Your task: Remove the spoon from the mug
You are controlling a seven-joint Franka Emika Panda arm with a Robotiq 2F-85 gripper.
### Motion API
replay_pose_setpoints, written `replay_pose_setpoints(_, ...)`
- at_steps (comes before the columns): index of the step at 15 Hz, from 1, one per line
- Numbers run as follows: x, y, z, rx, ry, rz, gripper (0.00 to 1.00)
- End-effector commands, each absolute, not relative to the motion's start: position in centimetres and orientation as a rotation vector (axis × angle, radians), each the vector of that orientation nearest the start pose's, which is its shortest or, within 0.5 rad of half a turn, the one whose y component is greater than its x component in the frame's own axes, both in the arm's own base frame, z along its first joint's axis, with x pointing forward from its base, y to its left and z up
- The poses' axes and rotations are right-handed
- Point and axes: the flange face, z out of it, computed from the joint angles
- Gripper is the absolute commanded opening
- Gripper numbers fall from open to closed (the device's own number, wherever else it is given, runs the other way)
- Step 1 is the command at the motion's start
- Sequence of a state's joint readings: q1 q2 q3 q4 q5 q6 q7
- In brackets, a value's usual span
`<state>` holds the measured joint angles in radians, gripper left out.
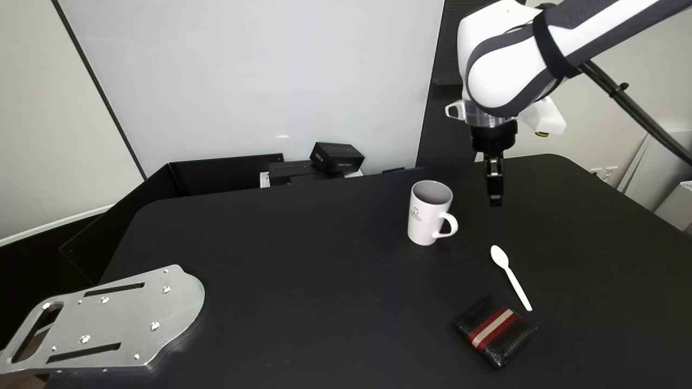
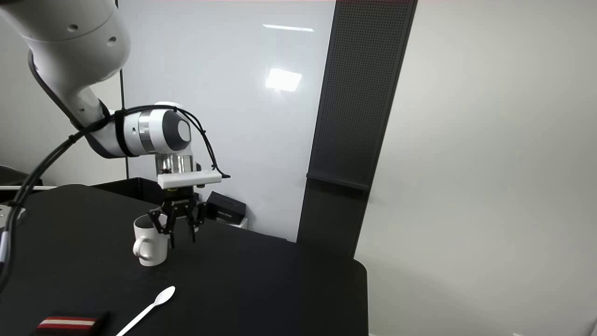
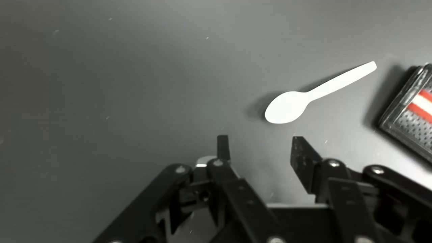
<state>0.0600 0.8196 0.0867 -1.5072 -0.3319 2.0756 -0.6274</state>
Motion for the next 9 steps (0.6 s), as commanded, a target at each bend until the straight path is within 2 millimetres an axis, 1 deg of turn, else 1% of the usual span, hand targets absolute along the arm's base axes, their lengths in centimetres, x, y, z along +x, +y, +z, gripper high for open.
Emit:
replay_pose_setpoints(1,68.9,8.3,21.1,-2.978,-1.434,0.146,0.82)
replay_pose_setpoints(3,69.2,8.8,23.3,-3.01,-1.39,-0.044,0.96)
replay_pose_setpoints(5,69.2,9.2,25.2,-3.043,-1.313,-0.22,1.0)
replay_pose_setpoints(6,70.3,9.2,23.5,-3.007,-1.416,-0.112,1.0)
replay_pose_setpoints(7,70.2,9.4,24.0,-3.01,-1.415,-0.137,0.99)
replay_pose_setpoints(9,70.1,9.4,23.7,-3.006,-1.419,-0.124,1.0)
